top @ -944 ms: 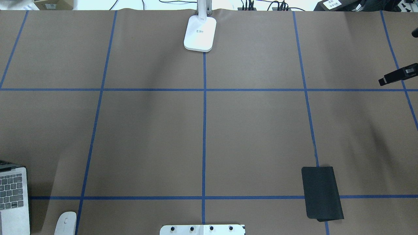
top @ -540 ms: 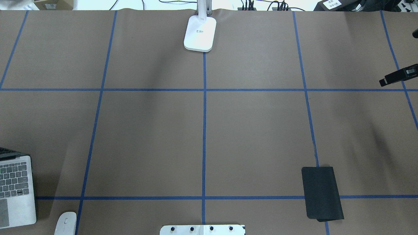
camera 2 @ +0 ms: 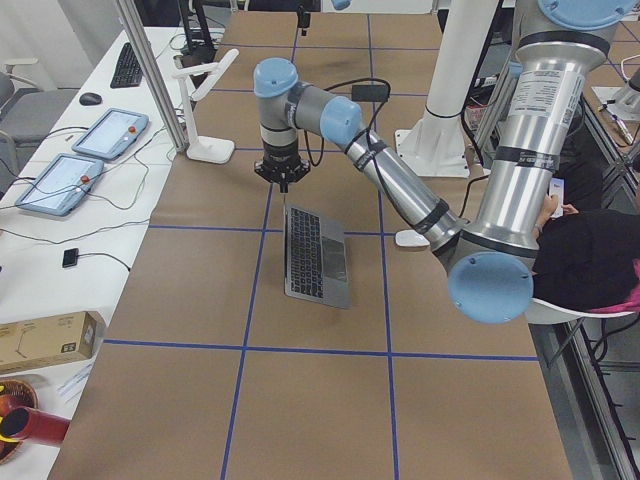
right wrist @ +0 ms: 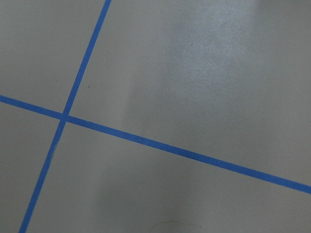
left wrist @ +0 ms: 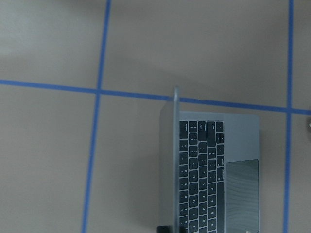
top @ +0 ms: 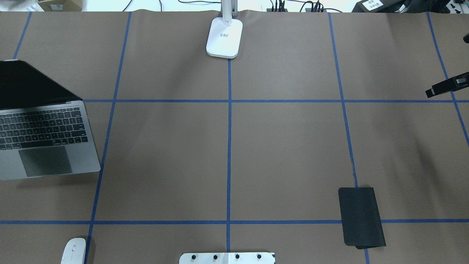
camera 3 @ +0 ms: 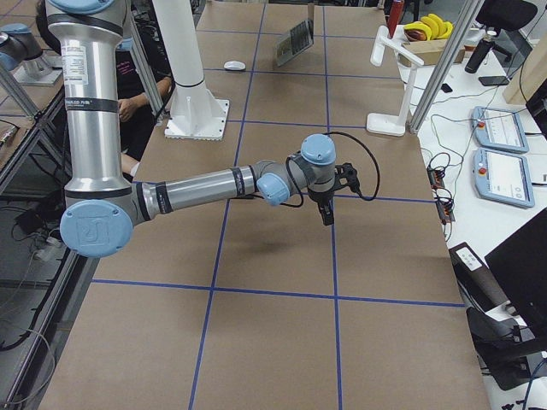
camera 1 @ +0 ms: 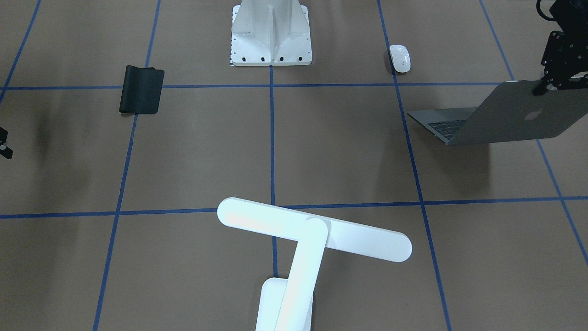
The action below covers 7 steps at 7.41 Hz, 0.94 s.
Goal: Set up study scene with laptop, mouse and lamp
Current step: 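Carry the silver laptop with the left gripper toward the white lamp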
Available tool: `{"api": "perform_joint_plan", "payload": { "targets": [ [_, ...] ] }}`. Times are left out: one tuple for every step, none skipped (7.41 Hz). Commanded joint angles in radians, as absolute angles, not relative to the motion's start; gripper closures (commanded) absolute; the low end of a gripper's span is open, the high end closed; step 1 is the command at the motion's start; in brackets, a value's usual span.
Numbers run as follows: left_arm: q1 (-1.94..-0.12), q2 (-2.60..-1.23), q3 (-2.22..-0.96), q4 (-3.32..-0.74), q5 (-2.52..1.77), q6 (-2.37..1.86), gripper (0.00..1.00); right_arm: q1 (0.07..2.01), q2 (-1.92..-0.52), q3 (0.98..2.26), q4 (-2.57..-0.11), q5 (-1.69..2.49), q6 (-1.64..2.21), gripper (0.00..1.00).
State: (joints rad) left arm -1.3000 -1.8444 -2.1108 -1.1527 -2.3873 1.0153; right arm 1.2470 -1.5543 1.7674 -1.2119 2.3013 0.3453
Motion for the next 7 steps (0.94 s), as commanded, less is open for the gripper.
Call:
{"api": "perform_joint_plan", "payload": {
  "targets": [
    [-1.170,-1.989,-2.070,-1.124,-2.338,0.871,0.94,1.247,-1.558,1.769,-1.213,2.304,0.347,0.00],
    [-1.098,-2.053,-2.040,-1.126,-2.332,0.791,0.94,1.247,-1.569,1.769,-1.212,2.316,0.350,0.00],
    [-1.060,-2.093,-2.022,-1.127,-2.332,0.755,0.94,1.247,-1.587,1.785,-1.212,2.330,0.351,0.00],
    [-1.058,-2.150,-1.999,-1.126,-2.332,0.756,0.93,1.247,-1.601,1.798,-1.212,2.332,0.353,0.00],
    [-1.057,-2.190,-1.996,-1.123,-2.332,0.758,0.94,1.247,-1.601,1.796,-1.213,2.332,0.354,0.00],
    [-1.055,-2.236,-1.958,-1.121,-2.330,0.756,0.94,1.247,-1.603,1.796,-1.213,2.332,0.354,0.00],
    [-1.036,-2.259,-1.904,-1.132,-2.312,0.764,0.95,1.247,-1.603,1.793,-1.213,2.332,0.354,0.00]
  ]
}}
